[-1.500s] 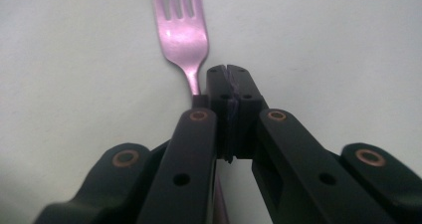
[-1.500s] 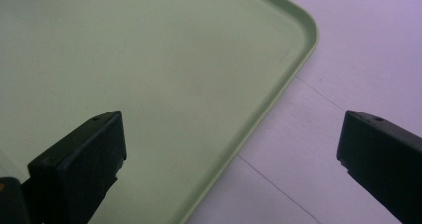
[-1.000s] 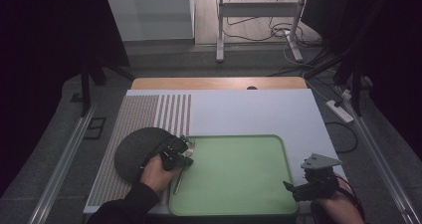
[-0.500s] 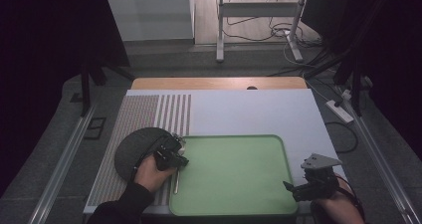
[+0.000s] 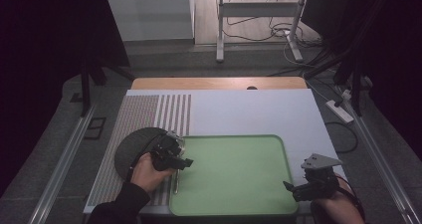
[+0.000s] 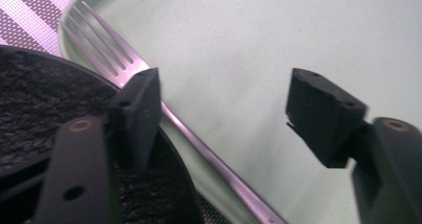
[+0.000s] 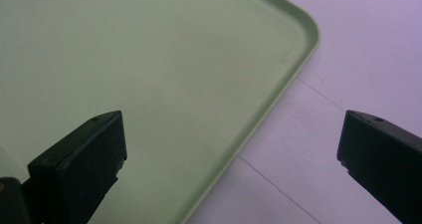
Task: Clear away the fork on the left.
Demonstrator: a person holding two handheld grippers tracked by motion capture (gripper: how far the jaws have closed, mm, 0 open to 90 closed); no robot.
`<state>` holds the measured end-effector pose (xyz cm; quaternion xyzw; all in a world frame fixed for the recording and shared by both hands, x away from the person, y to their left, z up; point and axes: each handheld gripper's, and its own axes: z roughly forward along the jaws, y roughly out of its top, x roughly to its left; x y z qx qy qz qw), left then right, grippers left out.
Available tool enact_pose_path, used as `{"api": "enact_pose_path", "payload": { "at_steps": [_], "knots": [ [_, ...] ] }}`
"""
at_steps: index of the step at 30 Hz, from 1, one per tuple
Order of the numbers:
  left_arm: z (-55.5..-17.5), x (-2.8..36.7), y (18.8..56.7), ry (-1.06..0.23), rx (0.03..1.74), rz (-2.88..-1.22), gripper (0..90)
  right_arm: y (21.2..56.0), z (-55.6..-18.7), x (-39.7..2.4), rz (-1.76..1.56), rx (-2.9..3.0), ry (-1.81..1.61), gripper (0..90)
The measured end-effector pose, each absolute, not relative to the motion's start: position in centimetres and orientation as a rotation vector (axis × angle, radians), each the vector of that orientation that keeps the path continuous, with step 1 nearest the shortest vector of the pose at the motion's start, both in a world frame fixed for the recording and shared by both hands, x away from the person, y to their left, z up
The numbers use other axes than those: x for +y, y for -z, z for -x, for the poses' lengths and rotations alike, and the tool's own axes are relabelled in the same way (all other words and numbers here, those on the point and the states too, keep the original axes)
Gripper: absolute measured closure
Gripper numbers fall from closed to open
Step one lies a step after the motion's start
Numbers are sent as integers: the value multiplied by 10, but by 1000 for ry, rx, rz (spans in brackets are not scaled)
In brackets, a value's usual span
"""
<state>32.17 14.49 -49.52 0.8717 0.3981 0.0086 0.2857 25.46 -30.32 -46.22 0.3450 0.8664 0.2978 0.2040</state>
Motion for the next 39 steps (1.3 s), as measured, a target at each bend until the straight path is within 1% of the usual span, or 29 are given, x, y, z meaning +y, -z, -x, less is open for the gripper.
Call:
{"api": "enact_pose_path", "payload": {
  "at_steps": [1,2,8,9,14,22,30,39],
  "knots": [
    [-321,145,495,-18,1058,-2324,224,462,-255,-303,-963,2417,-831,0],
    [-321,146,494,-16,1055,-2319,224,462,-255,-303,-963,2417,-831,0],
    [-320,149,495,-38,1054,-2295,105,462,-255,-303,-963,2417,-834,0],
    [-320,150,495,-42,1050,-2291,105,462,-255,-303,-963,2417,-834,0],
    [-319,158,495,-91,993,-2257,10,462,-255,-303,-966,2416,-839,0],
    [-316,165,493,-97,981,-2220,0,462,-255,-304,-967,2416,-837,0],
    [-308,170,487,-111,922,-2193,0,462,-255,-304,-972,2416,-838,0],
    [-300,180,484,-145,953,-2175,0,462,-255,-304,-975,2413,-838,0]
  ]
}}
